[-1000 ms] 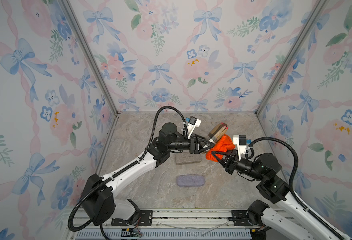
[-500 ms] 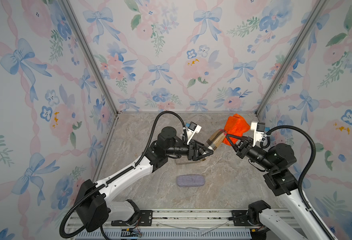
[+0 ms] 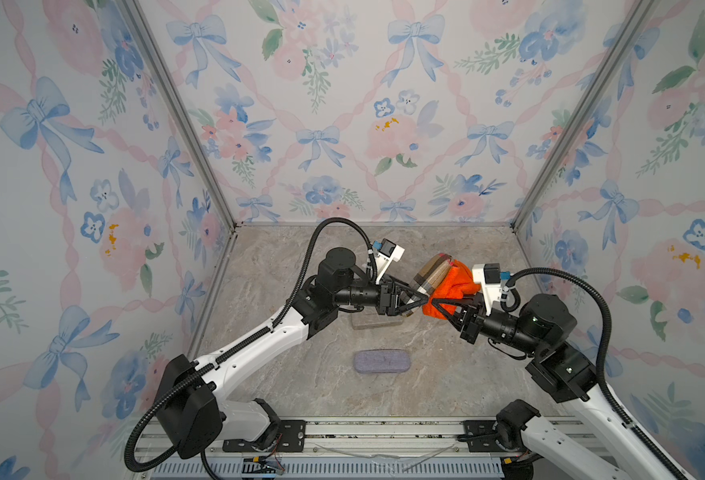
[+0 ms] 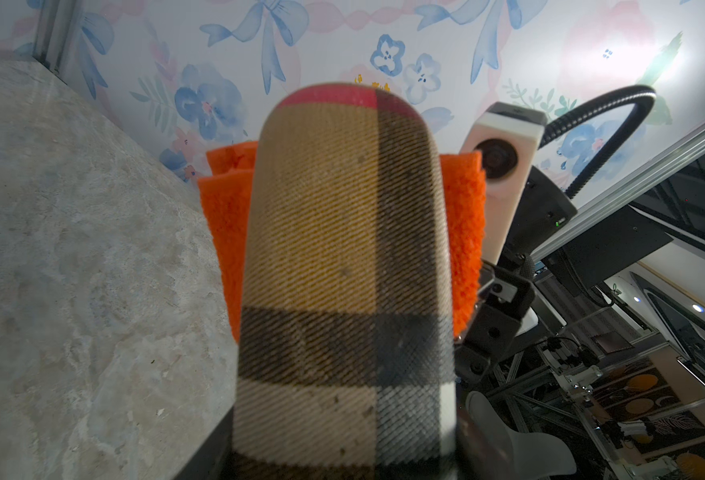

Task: Wipe the eyeglass case
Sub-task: Wipe the dirt from the eyeglass case.

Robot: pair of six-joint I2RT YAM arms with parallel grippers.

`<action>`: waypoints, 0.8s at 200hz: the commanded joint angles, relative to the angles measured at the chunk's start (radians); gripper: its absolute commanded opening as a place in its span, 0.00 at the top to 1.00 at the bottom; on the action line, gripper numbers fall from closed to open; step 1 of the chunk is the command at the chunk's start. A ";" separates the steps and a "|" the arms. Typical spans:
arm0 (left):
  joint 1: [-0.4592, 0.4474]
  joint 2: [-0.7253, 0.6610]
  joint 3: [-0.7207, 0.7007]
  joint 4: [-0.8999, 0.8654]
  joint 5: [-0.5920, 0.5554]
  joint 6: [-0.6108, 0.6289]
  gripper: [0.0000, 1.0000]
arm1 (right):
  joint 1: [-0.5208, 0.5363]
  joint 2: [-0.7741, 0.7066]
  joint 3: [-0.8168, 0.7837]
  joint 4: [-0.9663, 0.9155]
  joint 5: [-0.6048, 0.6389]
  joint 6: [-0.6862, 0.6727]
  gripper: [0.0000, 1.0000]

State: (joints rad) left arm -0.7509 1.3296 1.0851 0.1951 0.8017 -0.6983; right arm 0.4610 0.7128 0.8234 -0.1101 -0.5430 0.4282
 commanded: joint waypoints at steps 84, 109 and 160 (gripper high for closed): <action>0.005 -0.059 0.059 -0.411 0.039 0.460 0.66 | -0.256 0.222 0.408 -0.501 -0.221 -0.034 1.00; 0.007 -0.062 0.067 -0.409 0.014 0.491 0.66 | -0.255 0.229 0.366 -0.430 -0.308 0.066 1.00; 0.007 -0.043 0.063 -0.345 -0.025 0.467 0.65 | -0.212 0.222 0.263 -0.292 -0.355 0.229 1.00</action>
State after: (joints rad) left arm -0.7521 1.2850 1.1168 -0.2390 0.8070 -0.2481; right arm 0.2169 0.9421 1.1233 -0.4442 -0.8219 0.5518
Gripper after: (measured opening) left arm 0.598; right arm 0.110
